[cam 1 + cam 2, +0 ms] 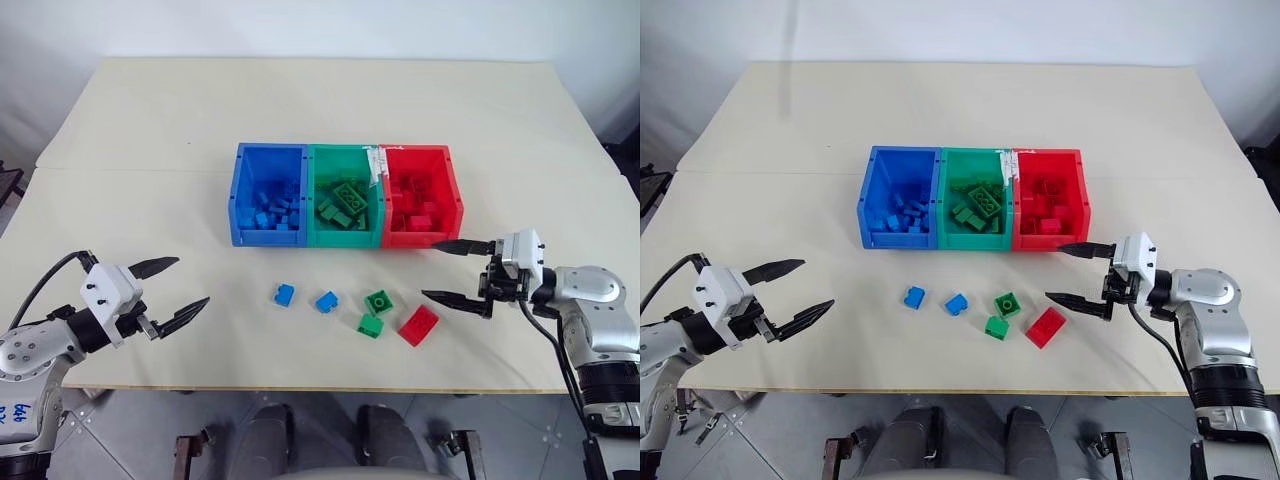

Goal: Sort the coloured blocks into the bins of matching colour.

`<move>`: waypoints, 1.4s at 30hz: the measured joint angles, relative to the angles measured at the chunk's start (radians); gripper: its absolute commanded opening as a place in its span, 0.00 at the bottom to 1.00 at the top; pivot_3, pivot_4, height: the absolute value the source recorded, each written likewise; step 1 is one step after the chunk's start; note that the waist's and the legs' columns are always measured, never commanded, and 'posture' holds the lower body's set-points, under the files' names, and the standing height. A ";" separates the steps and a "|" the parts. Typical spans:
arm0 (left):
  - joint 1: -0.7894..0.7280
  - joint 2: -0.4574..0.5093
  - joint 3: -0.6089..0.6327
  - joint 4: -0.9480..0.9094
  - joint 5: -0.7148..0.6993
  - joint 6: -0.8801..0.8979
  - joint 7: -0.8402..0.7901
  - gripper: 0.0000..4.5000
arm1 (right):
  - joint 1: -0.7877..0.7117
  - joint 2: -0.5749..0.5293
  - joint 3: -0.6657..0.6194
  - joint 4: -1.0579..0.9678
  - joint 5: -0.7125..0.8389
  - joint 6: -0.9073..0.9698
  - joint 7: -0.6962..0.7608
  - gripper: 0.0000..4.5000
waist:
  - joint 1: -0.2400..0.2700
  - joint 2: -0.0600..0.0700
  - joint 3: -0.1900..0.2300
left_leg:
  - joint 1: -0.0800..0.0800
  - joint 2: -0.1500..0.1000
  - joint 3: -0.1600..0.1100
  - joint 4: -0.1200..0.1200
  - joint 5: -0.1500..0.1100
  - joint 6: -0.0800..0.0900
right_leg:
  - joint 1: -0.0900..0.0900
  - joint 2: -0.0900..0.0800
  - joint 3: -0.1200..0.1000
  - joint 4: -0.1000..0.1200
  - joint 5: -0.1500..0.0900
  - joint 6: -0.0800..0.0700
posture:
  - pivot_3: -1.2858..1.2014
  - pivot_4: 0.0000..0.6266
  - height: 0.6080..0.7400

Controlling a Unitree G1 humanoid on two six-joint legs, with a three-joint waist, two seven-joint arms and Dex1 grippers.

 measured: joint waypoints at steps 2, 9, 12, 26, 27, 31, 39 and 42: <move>-0.002 -0.004 0.000 -0.001 -0.003 0.004 0.002 0.99 | 0.000 0.002 0.000 -0.003 0.000 0.004 -0.010 1.00 | 0.000 0.000 0.000 | 0.000 0.000 0.000 0.000 0.000 0.000 | 0.000 0.000 0.000 0.000 0.000 0.000 | 0.52 0.24 1.00; -0.089 -0.007 -0.130 -0.084 -0.028 0.072 -0.051 0.99 | 0.030 0.014 -0.044 -0.070 0.022 0.045 -0.083 1.00 | 0.011 0.000 0.000 | -0.001 0.000 -0.001 0.001 0.000 0.000 | 0.001 -0.001 -0.001 0.000 0.000 0.000 | 0.52 0.24 1.00; -0.161 -0.011 -0.197 -0.088 -0.024 0.086 -0.060 0.99 | 0.103 -0.017 -0.104 -0.119 0.031 0.063 -0.111 1.00 | 0.011 0.000 0.000 | -0.001 -0.002 -0.001 0.001 0.000 0.000 | 0.001 0.000 -0.001 0.001 0.000 0.000 | 0.52 0.24 1.00; -0.266 -0.096 -0.437 -0.084 0.055 0.082 -0.095 0.99 | 0.407 -0.107 -0.269 -0.138 0.007 0.029 -0.102 1.00 | -0.007 0.000 0.000 | 0.003 -0.001 0.002 0.001 0.001 -0.001 | 0.002 0.002 0.002 0.001 0.000 0.000 | 0.52 0.24 1.00; -0.257 -0.096 -0.433 -0.090 0.054 0.082 -0.092 0.99 | 0.387 -0.096 -0.248 -0.156 0.008 0.042 -0.105 1.00 | -0.009 0.000 0.000 | 0.003 0.000 0.002 0.001 0.001 -0.001 | 0.002 0.002 0.002 0.002 0.000 0.000 | 0.52 0.24 1.00; -0.196 -0.086 -0.374 -0.130 0.038 0.081 -0.084 0.99 | 0.354 -0.052 -0.153 -0.237 0.018 0.099 -0.116 1.00 | -0.001 0.000 0.000 | 0.003 0.000 -0.002 0.001 0.001 -0.001 | 0.002 0.002 0.001 0.001 0.000 0.000 | 0.52 0.24 1.00; -0.114 -0.052 -0.308 -0.195 0.009 0.087 -0.082 0.99 | 0.345 0.017 -0.002 -0.254 -0.050 0.122 -0.159 1.00 | 0.016 0.000 0.000 | 0.002 -0.001 -0.003 0.002 0.001 0.000 | 0.003 0.000 0.001 0.001 0.000 0.000 | 0.52 0.24 1.00; -0.105 -0.030 -0.287 -0.202 -0.014 0.089 -0.104 1.00 | 0.339 0.021 0.011 -0.252 -0.066 0.110 -0.172 0.86 | 0.014 0.000 0.000 | 0.002 -0.002 -0.004 0.002 0.001 0.000 | 0.003 0.001 0.001 0.001 0.000 0.000 | 0.52 0.24 1.00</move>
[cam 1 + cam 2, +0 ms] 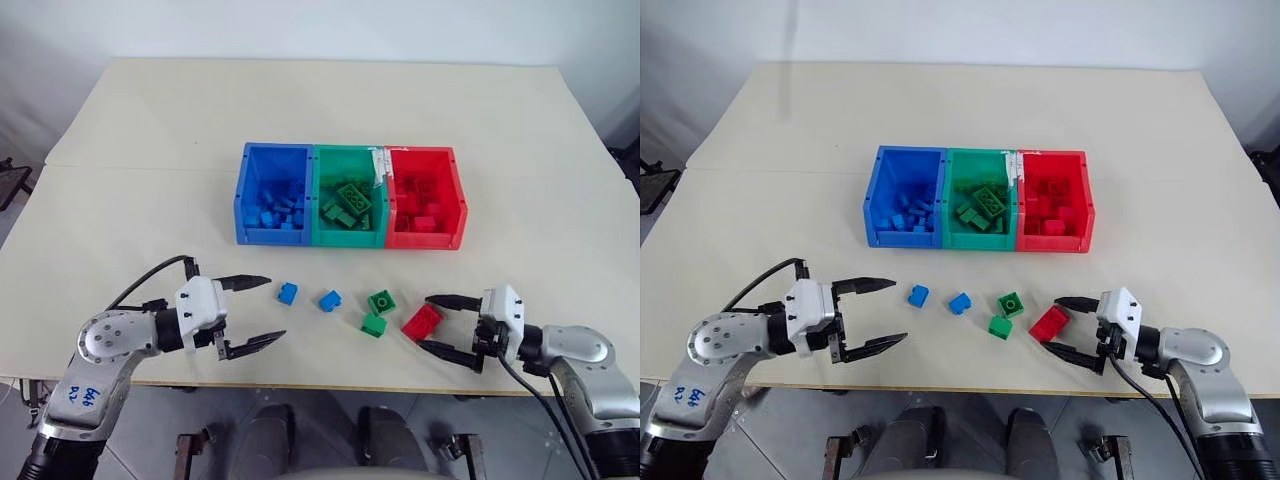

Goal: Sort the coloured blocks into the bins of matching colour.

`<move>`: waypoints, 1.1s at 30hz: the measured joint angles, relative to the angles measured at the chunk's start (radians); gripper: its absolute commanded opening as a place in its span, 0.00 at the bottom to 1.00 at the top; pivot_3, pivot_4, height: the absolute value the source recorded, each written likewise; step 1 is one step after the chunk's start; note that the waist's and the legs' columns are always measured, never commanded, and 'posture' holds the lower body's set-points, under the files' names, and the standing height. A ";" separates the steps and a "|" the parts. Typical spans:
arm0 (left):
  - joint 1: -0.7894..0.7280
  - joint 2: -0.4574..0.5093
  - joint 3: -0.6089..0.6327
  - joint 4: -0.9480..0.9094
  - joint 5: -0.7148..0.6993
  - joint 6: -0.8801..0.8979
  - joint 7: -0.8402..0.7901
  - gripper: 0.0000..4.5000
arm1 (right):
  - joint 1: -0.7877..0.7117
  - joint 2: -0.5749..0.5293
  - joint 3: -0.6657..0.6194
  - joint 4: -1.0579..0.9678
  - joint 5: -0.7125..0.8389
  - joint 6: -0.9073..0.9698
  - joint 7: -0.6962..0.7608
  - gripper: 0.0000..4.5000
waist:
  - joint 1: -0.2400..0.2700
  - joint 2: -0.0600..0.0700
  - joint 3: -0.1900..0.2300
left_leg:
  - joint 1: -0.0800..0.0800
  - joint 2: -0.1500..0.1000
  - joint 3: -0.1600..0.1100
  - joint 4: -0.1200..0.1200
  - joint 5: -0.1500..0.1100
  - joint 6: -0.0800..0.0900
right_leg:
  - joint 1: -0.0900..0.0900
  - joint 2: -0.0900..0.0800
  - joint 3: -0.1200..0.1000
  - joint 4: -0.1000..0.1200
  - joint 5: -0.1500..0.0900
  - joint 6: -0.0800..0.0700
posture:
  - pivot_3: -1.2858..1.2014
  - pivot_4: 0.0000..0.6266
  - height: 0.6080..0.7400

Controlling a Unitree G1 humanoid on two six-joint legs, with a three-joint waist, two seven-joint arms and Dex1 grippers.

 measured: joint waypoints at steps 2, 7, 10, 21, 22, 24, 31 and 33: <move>0.001 0.010 0.012 0.000 -0.009 0.000 -0.011 1.00 | -0.002 0.004 0.001 0.005 -0.007 -0.009 -0.009 0.72 | -0.003 0.000 0.000 | 0.000 0.000 0.000 0.000 0.000 0.000 | 0.000 0.000 0.000 0.000 0.000 0.000 | 0.52 0.24 1.00; -0.012 0.006 0.001 0.005 -0.012 -0.006 -0.032 1.00 | -0.014 0.026 0.002 0.025 -0.014 -0.027 -0.021 0.33 | -0.007 0.000 0.000 | 0.000 0.000 0.000 0.000 0.000 0.000 | 0.000 0.000 0.000 0.000 0.000 0.000 | 0.52 0.24 1.00; -0.021 -0.002 -0.013 0.009 -0.011 -0.013 -0.032 1.00 | -0.019 0.026 0.002 0.032 -0.014 -0.028 -0.020 0.11 | -0.010 0.000 0.000 | 0.000 0.000 0.000 0.000 0.000 0.000 | 0.000 0.000 0.000 0.000 0.000 0.000 | 0.52 0.24 1.00; -0.027 -0.008 -0.019 0.043 0.002 -0.038 -0.030 1.00 | -0.026 0.026 -0.033 -0.062 0.087 0.127 -0.066 0.65 | -0.010 0.000 0.000 | 0.000 0.000 -0.004 -0.001 0.000 0.000 | 0.000 0.000 0.000 0.000 0.000 0.000 | 0.52 0.24 1.00; -0.027 -0.009 -0.019 0.044 0.003 -0.038 -0.029 1.00 | -0.026 0.027 -0.033 -0.080 0.089 0.139 -0.078 0.72 | -0.010 0.000 0.000 | 0.000 0.000 -0.004 0.000 0.000 0.000 | 0.000 0.000 0.000 0.000 0.000 0.000 | 0.52 0.24 1.00; -0.027 -0.013 -0.020 0.044 0.005 -0.039 -0.027 1.00 | -0.026 0.034 -0.030 -0.123 0.087 0.178 -0.118 0.79 | -0.010 0.000 0.000 | 0.000 0.000 -0.004 -0.001 0.000 0.000 | 0.000 0.000 0.000 0.000 0.000 0.000 | 0.52 0.24 1.00; -0.025 -0.016 -0.020 0.042 0.005 -0.037 -0.026 1.00 | 0.011 0.045 0.042 -0.187 0.064 0.256 -0.174 0.79 | -0.009 0.000 0.000 | -0.001 -0.001 -0.005 -0.001 0.000 0.000 | -0.001 -0.001 0.000 0.000 0.000 0.000 | 0.52 0.24 1.00; -0.026 -0.014 -0.021 0.042 0.003 -0.037 -0.034 1.00 | 0.023 0.045 0.043 -0.197 0.051 0.252 -0.182 0.79 | -0.010 0.000 0.000 | 0.000 -0.001 -0.005 -0.001 0.000 0.000 | -0.001 0.000 0.000 0.000 0.000 0.000 | 0.52 0.24 1.00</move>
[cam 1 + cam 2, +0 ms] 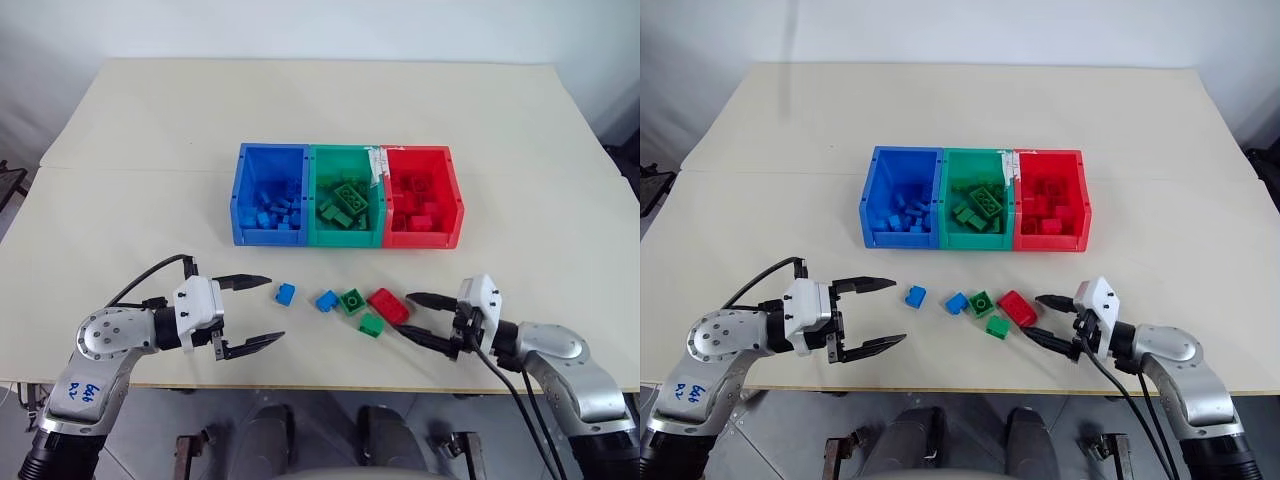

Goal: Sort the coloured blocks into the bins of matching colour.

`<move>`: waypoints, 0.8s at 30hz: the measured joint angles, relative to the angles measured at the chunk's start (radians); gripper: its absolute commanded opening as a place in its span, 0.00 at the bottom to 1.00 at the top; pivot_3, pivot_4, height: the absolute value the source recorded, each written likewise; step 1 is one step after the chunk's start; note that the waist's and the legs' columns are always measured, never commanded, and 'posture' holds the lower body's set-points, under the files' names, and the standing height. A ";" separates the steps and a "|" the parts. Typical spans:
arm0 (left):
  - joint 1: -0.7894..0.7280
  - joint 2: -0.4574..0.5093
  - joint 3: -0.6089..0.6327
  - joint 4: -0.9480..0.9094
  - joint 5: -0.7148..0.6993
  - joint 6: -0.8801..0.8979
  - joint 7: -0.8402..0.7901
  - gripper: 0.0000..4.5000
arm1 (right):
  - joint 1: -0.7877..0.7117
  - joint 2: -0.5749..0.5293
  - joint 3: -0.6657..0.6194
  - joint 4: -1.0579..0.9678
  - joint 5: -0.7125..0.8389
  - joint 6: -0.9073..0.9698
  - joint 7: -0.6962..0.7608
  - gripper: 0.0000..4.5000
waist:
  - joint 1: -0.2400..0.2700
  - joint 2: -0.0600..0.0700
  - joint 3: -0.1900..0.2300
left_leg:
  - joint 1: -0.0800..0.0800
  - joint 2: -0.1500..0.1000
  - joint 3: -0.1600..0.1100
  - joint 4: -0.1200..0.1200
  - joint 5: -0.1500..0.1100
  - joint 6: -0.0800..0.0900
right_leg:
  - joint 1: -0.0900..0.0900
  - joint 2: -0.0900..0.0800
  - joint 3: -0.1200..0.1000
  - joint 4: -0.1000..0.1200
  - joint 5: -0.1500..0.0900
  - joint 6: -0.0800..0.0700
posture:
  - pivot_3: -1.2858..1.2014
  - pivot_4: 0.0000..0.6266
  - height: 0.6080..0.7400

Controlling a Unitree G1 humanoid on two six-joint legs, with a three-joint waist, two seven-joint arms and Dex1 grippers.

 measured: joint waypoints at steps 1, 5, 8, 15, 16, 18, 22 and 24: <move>-0.001 0.000 -0.001 0.000 -0.001 0.000 -0.004 1.00 | 0.004 0.000 0.000 -0.003 -0.007 -0.004 -0.004 0.79 | 0.000 0.000 0.000 | 0.000 0.000 0.000 0.000 0.000 0.000 | 0.000 0.000 0.000 0.000 0.000 0.000 | 0.52 0.24 1.00; -0.013 0.000 -0.018 -0.001 -0.004 0.000 -0.027 1.00 | 0.009 0.017 0.006 -0.004 -0.037 -0.032 -0.031 0.79 | -0.001 -0.001 0.000 | 0.000 0.000 0.000 0.000 0.000 0.000 | 0.000 0.000 0.000 0.000 0.000 0.000 | 0.52 0.24 1.00; -0.043 -0.003 -0.042 0.001 -0.004 0.000 -0.041 1.00 | 0.005 0.059 0.025 0.002 -0.073 -0.072 -0.074 0.79 | -0.001 -0.001 -0.001 | 0.000 0.000 0.000 0.000 0.000 0.000 | 0.000 0.000 0.000 0.001 0.000 0.000 | 0.52 0.24 1.00; -0.089 -0.014 -0.085 0.012 -0.004 -0.003 -0.067 1.00 | 0.002 0.109 0.046 0.009 -0.107 -0.106 -0.128 0.71 | -0.005 -0.002 -0.001 | 0.001 0.001 0.000 0.000 0.000 0.000 | 0.000 0.001 0.000 0.001 0.000 0.000 | 0.52 0.24 1.00; -0.091 -0.014 -0.087 0.018 -0.003 -0.004 -0.070 1.00 | 0.001 0.110 0.045 0.012 -0.107 -0.107 -0.135 0.65 | -0.004 -0.002 -0.001 | 0.001 0.001 0.000 0.000 0.000 0.000 | 0.000 0.001 0.000 0.001 0.000 0.000 | 0.52 0.24 1.00; -0.097 -0.014 -0.089 0.038 -0.003 -0.009 -0.074 1.00 | 0.000 0.110 0.042 0.024 -0.107 -0.112 -0.142 0.51 | -0.003 -0.002 -0.001 | 0.001 0.000 0.000 0.000 0.000 0.000 | 0.000 0.001 0.000 0.001 0.000 0.000 | 0.52 0.24 1.00; -0.109 -0.017 -0.090 0.048 -0.002 -0.019 -0.076 1.00 | 0.001 0.109 0.033 0.044 -0.099 -0.136 -0.126 0.32 | -0.002 -0.002 -0.001 | 0.001 0.000 0.000 0.000 0.000 0.000 | 0.000 0.001 0.000 0.001 0.000 0.000 | 0.52 0.24 1.00; -0.113 -0.021 -0.091 0.056 -0.002 -0.023 -0.077 1.00 | 0.001 0.108 0.030 0.046 -0.078 -0.137 -0.105 0.32 | -0.002 -0.002 -0.001 | 0.001 0.000 0.000 0.000 0.000 0.000 | 0.000 0.001 0.000 0.001 0.000 0.000 | 0.52 0.24 1.00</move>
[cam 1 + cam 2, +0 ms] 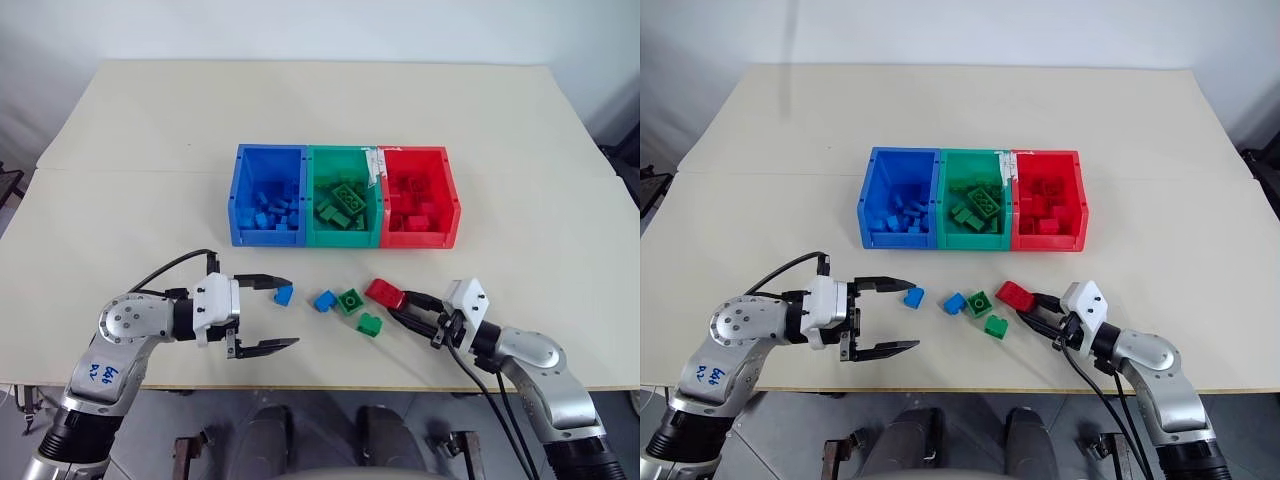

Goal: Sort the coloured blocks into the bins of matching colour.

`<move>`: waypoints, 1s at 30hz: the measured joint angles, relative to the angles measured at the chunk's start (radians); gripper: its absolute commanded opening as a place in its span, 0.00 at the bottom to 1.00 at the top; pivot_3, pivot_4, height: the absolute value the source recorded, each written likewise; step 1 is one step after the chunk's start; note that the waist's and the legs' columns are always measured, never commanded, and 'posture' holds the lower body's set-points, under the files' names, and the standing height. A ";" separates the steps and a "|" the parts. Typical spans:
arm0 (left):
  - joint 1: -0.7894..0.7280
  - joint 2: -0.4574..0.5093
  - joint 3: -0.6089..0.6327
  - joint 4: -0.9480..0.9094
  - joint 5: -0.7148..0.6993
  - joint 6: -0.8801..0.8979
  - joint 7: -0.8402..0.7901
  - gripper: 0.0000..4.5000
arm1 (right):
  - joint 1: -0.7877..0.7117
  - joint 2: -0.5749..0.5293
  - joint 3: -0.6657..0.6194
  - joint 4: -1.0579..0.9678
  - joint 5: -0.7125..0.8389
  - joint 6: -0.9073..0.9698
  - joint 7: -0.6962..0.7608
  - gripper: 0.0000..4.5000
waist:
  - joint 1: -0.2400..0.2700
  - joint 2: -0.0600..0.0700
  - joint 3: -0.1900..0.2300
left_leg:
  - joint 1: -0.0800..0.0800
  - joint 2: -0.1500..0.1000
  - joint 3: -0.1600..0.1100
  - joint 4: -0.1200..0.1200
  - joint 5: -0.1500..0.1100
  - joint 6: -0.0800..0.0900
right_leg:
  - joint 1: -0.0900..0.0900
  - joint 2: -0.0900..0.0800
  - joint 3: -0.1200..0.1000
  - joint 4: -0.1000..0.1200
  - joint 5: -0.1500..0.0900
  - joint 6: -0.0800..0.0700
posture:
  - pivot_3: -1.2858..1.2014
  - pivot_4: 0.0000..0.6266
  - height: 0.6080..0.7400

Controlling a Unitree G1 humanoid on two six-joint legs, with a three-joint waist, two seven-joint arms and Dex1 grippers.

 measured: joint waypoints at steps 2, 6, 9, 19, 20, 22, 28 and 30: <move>-0.001 -0.002 0.000 0.022 0.001 -0.003 0.002 1.00 | 0.005 -0.012 -0.010 0.007 0.026 0.002 0.032 0.32 | 0.000 0.000 0.000 | 0.000 0.000 0.000 0.000 0.000 0.000 | 0.000 0.000 0.000 0.000 0.000 0.000 | 0.52 0.24 1.00; 0.026 -0.003 0.031 0.054 0.002 -0.014 0.026 1.00 | -0.005 -0.050 -0.097 0.044 0.082 -0.016 0.094 0.32 | 0.001 0.000 0.000 | 0.000 0.000 0.000 0.000 0.000 0.000 | 0.000 0.000 0.000 0.000 0.000 0.000 | 0.52 0.24 1.00; 0.060 -0.003 0.071 0.065 0.002 -0.023 0.054 1.00 | -0.088 -0.068 -0.163 0.052 0.139 -0.011 0.112 0.32 | -0.006 0.001 0.001 | 0.000 0.001 0.001 0.000 0.000 0.000 | -0.001 0.000 0.000 0.000 0.000 0.000 | 0.52 0.24 1.00; 0.133 -0.030 0.116 0.050 0.016 -0.029 0.150 1.00 | -0.476 -0.014 -0.143 0.313 0.003 -0.041 -0.068 0.55 | 0.000 0.001 0.001 | -0.002 0.000 0.000 -0.001 0.000 0.000 | -0.003 -0.001 -0.001 0.001 0.000 0.000 | 0.52 0.24 1.00; 0.135 -0.034 0.114 0.044 0.019 -0.029 0.157 1.00 | -0.488 -0.002 -0.136 0.336 -0.009 -0.051 -0.079 0.61 | 0.001 0.001 0.001 | -0.004 0.000 0.000 0.000 0.000 0.000 | -0.004 -0.001 -0.001 0.003 0.000 0.000 | 0.52 0.24 1.00; 0.144 -0.035 0.116 0.017 0.023 -0.028 0.171 1.00 | -0.505 0.006 -0.117 0.366 -0.029 -0.067 -0.092 0.76 | 0.000 0.001 0.001 | -0.004 0.000 0.000 -0.001 0.000 0.000 | -0.004 -0.001 -0.001 0.003 0.000 0.000 | 0.52 0.24 1.00; 0.193 -0.023 0.155 -0.001 0.014 -0.032 0.169 1.00 | -0.434 -0.041 -0.157 0.324 -0.002 -0.079 -0.050 1.00 | 0.003 0.001 0.001 | -0.004 -0.001 0.002 -0.001 0.000 0.000 | -0.002 -0.001 -0.004 0.002 0.000 0.000 | 0.52 0.24 1.00; 0.194 -0.014 0.162 -0.001 0.006 -0.041 0.145 1.00 | -0.348 -0.081 -0.192 0.274 0.047 -0.087 0.030 1.00 | 0.008 0.001 0.001 | -0.005 0.000 0.005 -0.001 0.000 0.001 | -0.001 -0.002 -0.004 0.001 0.000 0.000 | 0.52 0.24 1.00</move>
